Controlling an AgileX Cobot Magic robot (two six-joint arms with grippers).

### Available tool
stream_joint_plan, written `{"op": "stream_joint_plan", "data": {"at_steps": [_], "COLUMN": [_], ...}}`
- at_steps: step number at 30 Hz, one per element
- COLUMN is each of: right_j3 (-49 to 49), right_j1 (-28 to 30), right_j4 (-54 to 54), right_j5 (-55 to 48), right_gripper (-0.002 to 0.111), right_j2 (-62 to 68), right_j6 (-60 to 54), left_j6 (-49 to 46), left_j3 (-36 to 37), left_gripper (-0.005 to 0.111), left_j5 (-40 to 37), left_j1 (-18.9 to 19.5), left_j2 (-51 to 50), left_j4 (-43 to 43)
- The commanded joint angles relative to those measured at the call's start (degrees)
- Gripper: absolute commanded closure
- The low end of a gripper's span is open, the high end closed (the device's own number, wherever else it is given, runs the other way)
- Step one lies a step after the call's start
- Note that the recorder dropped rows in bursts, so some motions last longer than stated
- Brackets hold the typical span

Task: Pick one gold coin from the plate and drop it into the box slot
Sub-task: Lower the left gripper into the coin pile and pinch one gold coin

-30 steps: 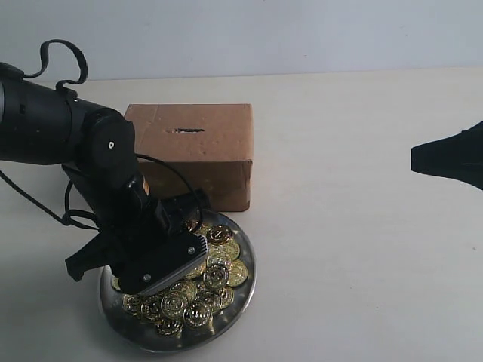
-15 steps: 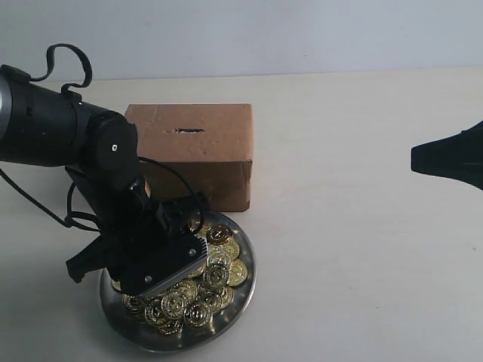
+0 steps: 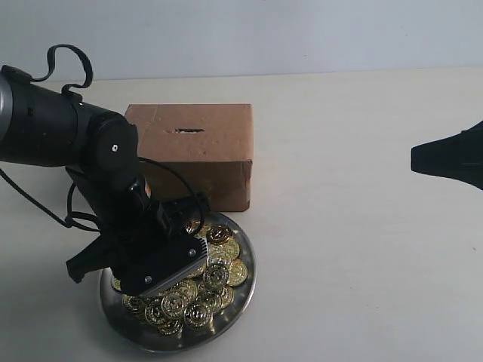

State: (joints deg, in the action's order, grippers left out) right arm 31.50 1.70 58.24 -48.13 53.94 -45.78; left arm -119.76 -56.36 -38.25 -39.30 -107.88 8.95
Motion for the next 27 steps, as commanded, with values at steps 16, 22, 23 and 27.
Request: {"op": "stream_joint_plan", "data": {"at_steps": [16,22,23,27], "right_j3": [0.5,0.5,0.5,0.5], "right_j1": [0.3,0.3,0.3,0.3], "right_j4": [0.3,0.3,0.3,0.3], "right_j5": [-0.2,-0.2,-0.2,-0.2], "right_gripper": [0.108,0.108,0.108,0.108], "right_j2": [0.0,0.0,0.0,0.0], "right_j6": [-0.6,-0.6,-0.6,-0.6], "left_j6": [0.0,0.0,0.0,0.0], "left_j3": [-0.1,-0.1,-0.1,-0.1], "left_gripper": [0.077,0.077,0.077,0.077], "left_j5": [-0.2,-0.1,-0.1,-0.1], "left_j1": [-0.2,-0.2,-0.2,-0.2], "left_j2": [-0.2,1.3,1.6,2.0], "left_j4": [0.0,0.0,0.0,0.0]}}
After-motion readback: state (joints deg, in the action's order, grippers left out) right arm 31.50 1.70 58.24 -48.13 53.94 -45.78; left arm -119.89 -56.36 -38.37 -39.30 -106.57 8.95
